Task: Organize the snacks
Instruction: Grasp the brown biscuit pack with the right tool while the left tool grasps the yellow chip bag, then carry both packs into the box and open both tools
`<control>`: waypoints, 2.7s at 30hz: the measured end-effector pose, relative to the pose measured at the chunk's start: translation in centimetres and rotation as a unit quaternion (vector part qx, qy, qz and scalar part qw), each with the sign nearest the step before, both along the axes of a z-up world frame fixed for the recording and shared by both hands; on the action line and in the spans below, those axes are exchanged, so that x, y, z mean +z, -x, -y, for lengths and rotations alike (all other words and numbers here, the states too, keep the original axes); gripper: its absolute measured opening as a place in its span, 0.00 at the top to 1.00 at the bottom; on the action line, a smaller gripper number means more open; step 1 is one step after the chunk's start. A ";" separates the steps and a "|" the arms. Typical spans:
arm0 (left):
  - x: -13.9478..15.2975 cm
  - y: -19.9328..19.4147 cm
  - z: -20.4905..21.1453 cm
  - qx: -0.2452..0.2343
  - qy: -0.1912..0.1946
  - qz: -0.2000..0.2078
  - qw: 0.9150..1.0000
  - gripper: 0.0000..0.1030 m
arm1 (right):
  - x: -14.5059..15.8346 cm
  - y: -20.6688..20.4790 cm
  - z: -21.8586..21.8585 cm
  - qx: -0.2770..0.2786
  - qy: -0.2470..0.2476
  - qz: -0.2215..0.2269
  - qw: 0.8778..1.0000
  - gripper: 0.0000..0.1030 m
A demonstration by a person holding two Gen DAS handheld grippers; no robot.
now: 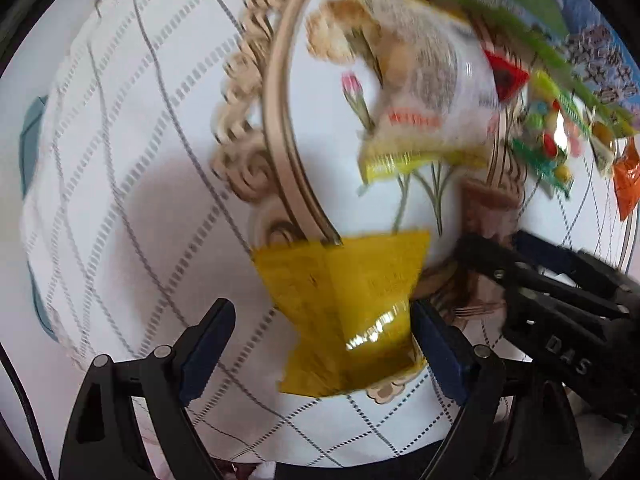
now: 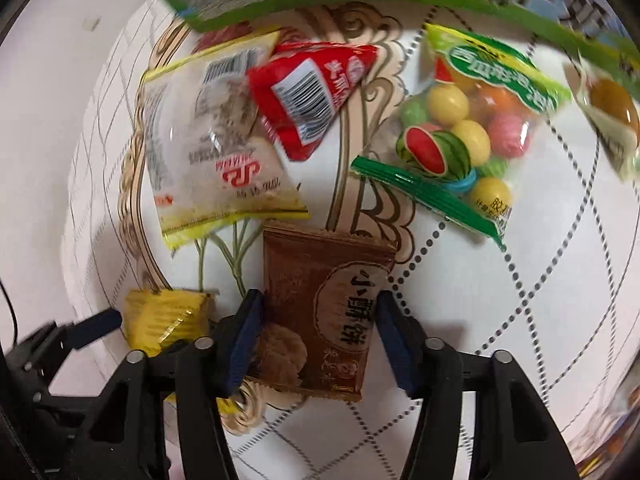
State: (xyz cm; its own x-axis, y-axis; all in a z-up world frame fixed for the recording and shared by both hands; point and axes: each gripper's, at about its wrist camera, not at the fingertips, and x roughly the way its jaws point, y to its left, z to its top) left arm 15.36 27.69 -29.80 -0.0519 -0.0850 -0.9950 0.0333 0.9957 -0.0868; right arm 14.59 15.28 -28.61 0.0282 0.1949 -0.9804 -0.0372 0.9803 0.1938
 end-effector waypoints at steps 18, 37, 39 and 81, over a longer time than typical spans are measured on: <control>-1.8 1.9 0.4 0.060 0.027 0.007 0.998 0.52 | 1.1 4.6 7.9 0.034 0.073 0.013 0.997 0.42; 8.9 5.8 6.2 0.012 0.073 0.083 0.994 0.57 | 9.4 6.7 12.4 -0.012 0.003 0.085 0.996 0.45; 11.7 5.0 7.0 0.002 0.088 0.106 0.990 0.57 | 12.3 6.1 13.2 -0.009 -0.008 0.107 0.994 0.45; 10.5 -23.6 24.6 -0.044 0.084 0.032 0.995 0.12 | 13.8 -17.6 22.2 0.009 0.035 0.079 0.996 0.18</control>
